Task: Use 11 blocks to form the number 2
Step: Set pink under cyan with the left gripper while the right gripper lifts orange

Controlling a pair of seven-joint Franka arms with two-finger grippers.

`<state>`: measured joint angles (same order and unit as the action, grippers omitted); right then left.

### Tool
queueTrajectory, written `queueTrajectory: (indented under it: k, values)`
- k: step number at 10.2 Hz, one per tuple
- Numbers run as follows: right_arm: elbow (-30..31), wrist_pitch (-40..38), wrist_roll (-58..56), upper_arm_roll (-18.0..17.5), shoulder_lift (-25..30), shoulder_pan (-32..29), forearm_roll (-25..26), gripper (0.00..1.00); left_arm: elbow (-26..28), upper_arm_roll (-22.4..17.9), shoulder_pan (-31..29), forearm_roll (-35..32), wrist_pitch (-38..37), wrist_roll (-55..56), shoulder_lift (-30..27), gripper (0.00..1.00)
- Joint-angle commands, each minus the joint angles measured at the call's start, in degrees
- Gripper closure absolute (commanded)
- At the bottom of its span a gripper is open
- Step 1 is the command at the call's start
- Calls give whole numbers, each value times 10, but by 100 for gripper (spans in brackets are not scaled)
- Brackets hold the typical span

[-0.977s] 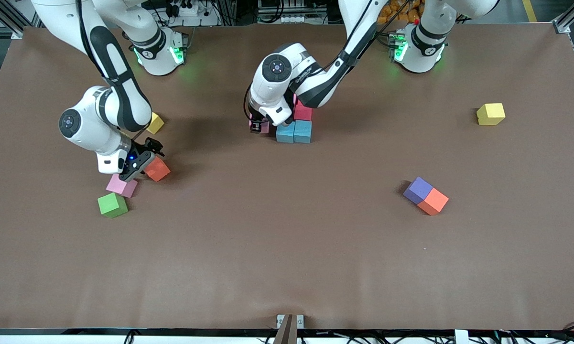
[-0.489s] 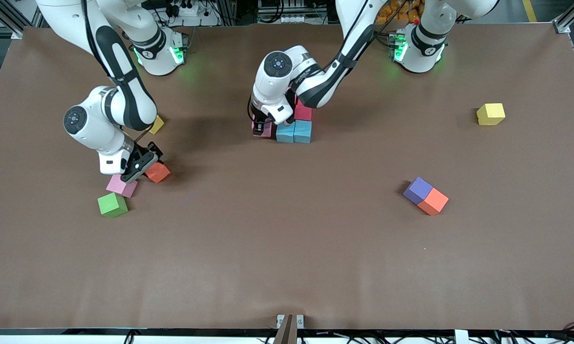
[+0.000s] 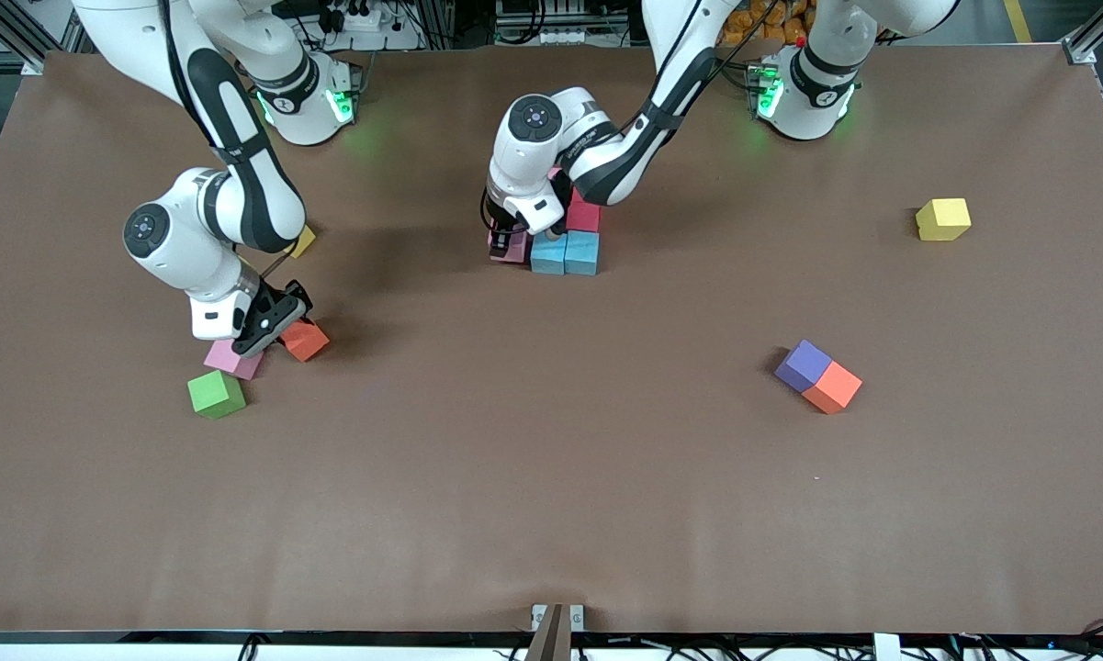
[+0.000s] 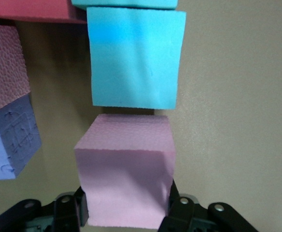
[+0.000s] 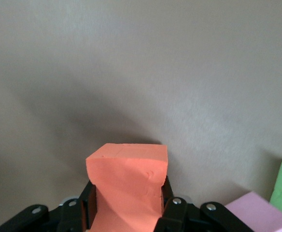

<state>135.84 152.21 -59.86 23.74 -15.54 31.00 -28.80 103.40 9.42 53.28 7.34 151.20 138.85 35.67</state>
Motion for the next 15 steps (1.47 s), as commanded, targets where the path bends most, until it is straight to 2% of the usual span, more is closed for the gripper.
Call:
queueTrajectory:
  k: [1, 6, 9, 11, 15]
  values:
    - [-21, -1, 48, -1, -6, 26, -23, 88, 10, -1, 4, -26, 17, 29, -3, 81]
    - [-23, 3, 248, -2, 0, 109, -28, 89, 12, -1, 2, -26, 26, 30, 5, 79]
    - [-23, 5, 333, -4, 0, 131, -36, 89, 13, -1, 1, -26, 27, 29, 8, 78]
    - [-24, 5, 372, -3, -1, 170, -74, 91, 12, -1, 0, -26, 27, 30, 11, 78]
    - [-33, 5, 473, -2, -3, 209, -75, 91, 12, -1, -1, -26, 26, 29, 14, 75]
